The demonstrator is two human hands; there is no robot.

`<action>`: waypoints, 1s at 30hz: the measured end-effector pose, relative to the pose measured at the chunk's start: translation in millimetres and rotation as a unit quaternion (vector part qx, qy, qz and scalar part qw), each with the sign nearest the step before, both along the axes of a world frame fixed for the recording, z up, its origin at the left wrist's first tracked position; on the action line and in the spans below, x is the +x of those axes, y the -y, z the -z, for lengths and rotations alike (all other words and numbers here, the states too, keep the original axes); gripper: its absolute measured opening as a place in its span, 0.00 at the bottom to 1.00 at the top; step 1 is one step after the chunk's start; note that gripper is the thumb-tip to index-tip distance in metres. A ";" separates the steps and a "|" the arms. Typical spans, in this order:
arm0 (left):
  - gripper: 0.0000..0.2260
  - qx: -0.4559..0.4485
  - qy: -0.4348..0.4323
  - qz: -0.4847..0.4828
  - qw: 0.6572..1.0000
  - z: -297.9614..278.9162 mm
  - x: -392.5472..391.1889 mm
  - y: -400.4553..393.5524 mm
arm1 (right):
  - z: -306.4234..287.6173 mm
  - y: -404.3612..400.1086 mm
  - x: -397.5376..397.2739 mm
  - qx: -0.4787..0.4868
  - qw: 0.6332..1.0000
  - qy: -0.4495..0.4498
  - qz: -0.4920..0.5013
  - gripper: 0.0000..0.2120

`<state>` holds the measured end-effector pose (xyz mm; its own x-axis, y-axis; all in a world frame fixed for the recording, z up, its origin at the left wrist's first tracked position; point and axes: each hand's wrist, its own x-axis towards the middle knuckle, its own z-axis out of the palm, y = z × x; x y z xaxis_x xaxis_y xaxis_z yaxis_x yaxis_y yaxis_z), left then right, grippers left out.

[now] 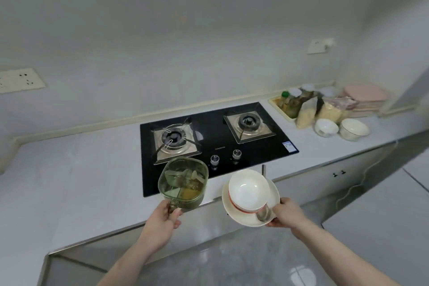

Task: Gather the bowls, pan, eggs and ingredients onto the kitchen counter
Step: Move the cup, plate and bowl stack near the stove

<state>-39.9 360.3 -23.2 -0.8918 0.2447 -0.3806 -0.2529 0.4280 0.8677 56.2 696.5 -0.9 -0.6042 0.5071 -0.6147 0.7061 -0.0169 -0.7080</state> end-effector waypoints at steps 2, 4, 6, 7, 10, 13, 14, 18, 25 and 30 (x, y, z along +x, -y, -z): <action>0.07 0.006 -0.002 0.010 1.000 -1.9 7.9 -42.8 | 3.5 -41.5 17.7 0.010 1.000 0.010 0.008 0.09; 0.07 0.006 0.002 0.021 1.000 -5.4 12.9 -72.6 | 8.9 -72.1 29.1 0.024 0.999 0.019 0.013 0.11; 0.07 0.007 0.002 0.037 0.999 -7.6 15.9 -105.5 | 13.6 -103.8 41.6 0.029 0.999 0.022 0.027 0.12; 0.06 0.004 0.001 0.047 0.999 -9.6 16.4 -122.9 | 16.5 -119.9 47.3 0.027 0.999 0.021 0.040 0.13; 0.06 -0.014 -0.001 0.081 0.997 -16.2 14.0 -170.2 | 25.1 -165.1 57.8 0.020 0.996 0.012 0.087 0.13; 0.08 -0.017 -0.004 0.109 0.994 -21.0 7.1 -209.9 | 31.5 -203.0 59.8 0.018 0.993 0.018 0.111 0.13; 0.08 -0.016 -0.004 0.115 0.993 -20.8 2.7 -223.7 | 33.2 -215.6 59.1 0.017 0.993 0.020 0.117 0.13; 0.07 0.003 0.010 0.128 0.992 -14.0 -19.6 -276.1 | 36.1 -260.3 49.2 0.025 0.990 0.020 0.136 0.12; 0.05 0.012 0.020 0.140 0.990 -2.4 -59.3 -356.9 | 40.5 -330.3 18.6 0.035 0.989 0.031 0.143 0.11; 0.02 -0.016 0.029 0.154 0.987 8.1 -91.2 -407.3 | 48.1 -374.4 -5.3 0.048 0.991 0.057 0.114 0.12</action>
